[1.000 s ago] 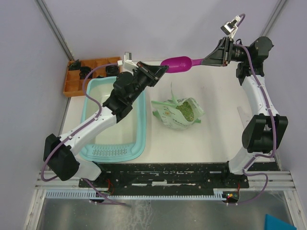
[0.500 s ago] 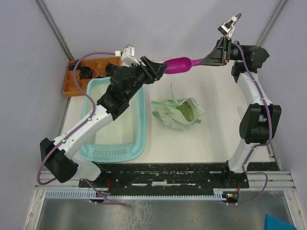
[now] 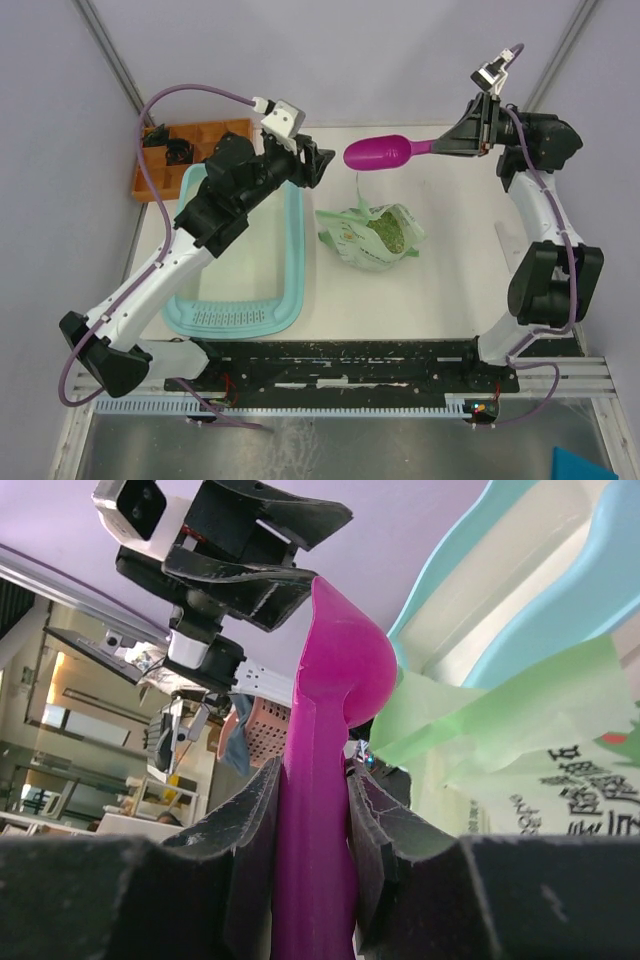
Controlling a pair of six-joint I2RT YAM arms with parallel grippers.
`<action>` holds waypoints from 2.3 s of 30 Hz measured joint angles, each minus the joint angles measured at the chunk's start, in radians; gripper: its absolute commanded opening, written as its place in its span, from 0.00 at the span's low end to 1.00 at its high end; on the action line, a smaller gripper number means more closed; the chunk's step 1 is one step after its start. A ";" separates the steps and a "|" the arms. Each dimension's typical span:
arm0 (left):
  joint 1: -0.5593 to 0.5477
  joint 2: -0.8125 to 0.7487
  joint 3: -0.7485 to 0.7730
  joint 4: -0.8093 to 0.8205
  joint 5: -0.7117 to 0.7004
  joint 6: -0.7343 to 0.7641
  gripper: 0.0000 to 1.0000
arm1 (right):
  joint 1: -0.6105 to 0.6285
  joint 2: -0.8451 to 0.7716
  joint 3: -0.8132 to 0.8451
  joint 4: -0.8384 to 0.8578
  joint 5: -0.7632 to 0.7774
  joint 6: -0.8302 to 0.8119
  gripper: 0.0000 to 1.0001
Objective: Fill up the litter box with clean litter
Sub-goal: 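Pick up the spatula from the center of the board, then scoop the cat litter from the cat litter bag.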
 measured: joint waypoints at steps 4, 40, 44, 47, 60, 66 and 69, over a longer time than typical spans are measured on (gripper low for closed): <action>0.000 -0.005 -0.013 -0.016 0.087 0.064 0.63 | -0.026 -0.127 -0.064 -0.016 0.000 0.002 0.02; -0.008 -0.166 -0.076 -0.082 0.069 0.380 0.66 | -0.266 -0.052 1.056 -2.393 0.990 -1.836 0.02; -0.018 -0.098 -0.008 -0.185 0.190 0.453 0.67 | -0.275 0.022 0.935 -2.701 1.102 -2.055 0.01; -0.018 -0.044 0.039 -0.251 0.252 0.485 0.69 | -0.278 0.035 0.886 -2.849 1.091 -2.174 0.01; -0.030 0.099 0.209 -0.509 0.417 0.558 0.69 | -0.259 -0.202 0.642 -2.908 0.894 -2.343 0.02; -0.044 0.169 0.262 -0.656 0.413 0.577 0.69 | -0.223 -0.136 0.558 -2.908 0.825 -2.353 0.02; -0.055 0.148 0.220 -0.631 0.399 0.576 0.68 | -0.223 -0.121 0.575 -2.908 0.813 -2.356 0.01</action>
